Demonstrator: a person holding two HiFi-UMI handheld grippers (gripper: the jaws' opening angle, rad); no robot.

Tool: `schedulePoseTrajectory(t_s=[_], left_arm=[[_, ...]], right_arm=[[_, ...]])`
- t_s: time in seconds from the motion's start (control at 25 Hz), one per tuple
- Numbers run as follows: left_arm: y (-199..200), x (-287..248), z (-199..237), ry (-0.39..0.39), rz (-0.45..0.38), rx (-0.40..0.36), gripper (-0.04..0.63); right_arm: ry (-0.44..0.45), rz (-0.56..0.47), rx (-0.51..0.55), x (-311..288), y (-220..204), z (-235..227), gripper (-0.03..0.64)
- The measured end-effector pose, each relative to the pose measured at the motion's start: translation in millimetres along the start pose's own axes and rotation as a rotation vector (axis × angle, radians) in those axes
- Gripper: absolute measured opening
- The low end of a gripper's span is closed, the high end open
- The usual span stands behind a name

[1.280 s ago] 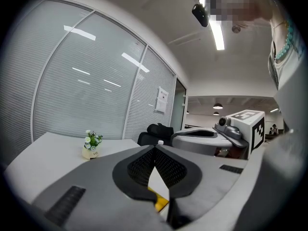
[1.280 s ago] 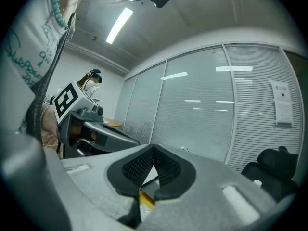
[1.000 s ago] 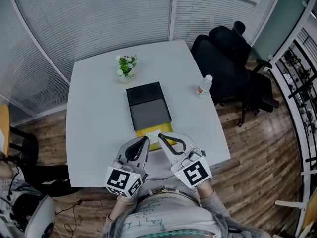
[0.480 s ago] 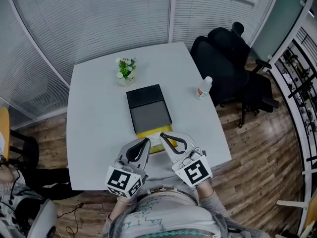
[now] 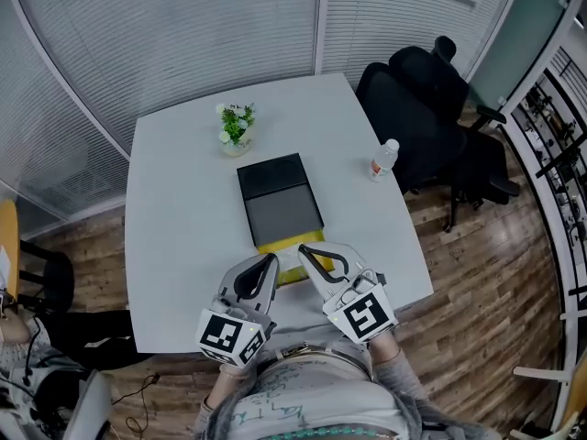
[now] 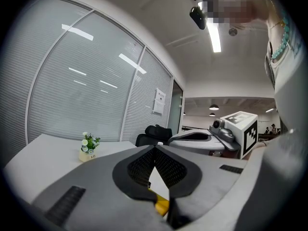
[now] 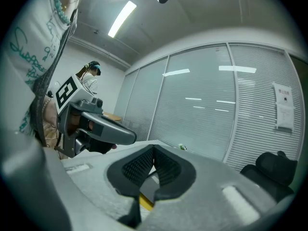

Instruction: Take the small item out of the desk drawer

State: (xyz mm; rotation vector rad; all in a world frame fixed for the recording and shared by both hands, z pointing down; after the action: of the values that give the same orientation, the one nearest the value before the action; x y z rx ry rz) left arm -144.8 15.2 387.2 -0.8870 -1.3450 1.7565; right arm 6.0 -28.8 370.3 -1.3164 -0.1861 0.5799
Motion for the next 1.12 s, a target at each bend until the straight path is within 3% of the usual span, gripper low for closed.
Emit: schedulePoseTrajectory(t_s=[0.68,0.92,1.12], left_arm=[[-5.1,3.0,13.4,0.008,0.006,0.049,-0.002],[-9.9,5.6,17.8,0.020,0.019,0.062,-0.002],[-10.8,5.6,26.3,0.034,0.025,0.068,-0.002]], right_arm=[[0.042,0.094,0.082,-23.7,-12.5,-0.4,0.003],[0.059,0.160,0.172,-31.6,-24.3,-6.0,0.003],[0.094,0.245,0.306,-46.4,-51.4,-7.3,0.003]])
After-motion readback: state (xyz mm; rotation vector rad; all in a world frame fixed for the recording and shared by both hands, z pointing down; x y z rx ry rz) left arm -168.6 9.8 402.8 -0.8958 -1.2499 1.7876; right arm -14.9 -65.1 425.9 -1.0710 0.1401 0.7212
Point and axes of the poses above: the fingertips, and each gripper's own axes: x backward along the fingers, z to its left, y out of its top, the point moved 9 cm from there along x, backward along the fingers
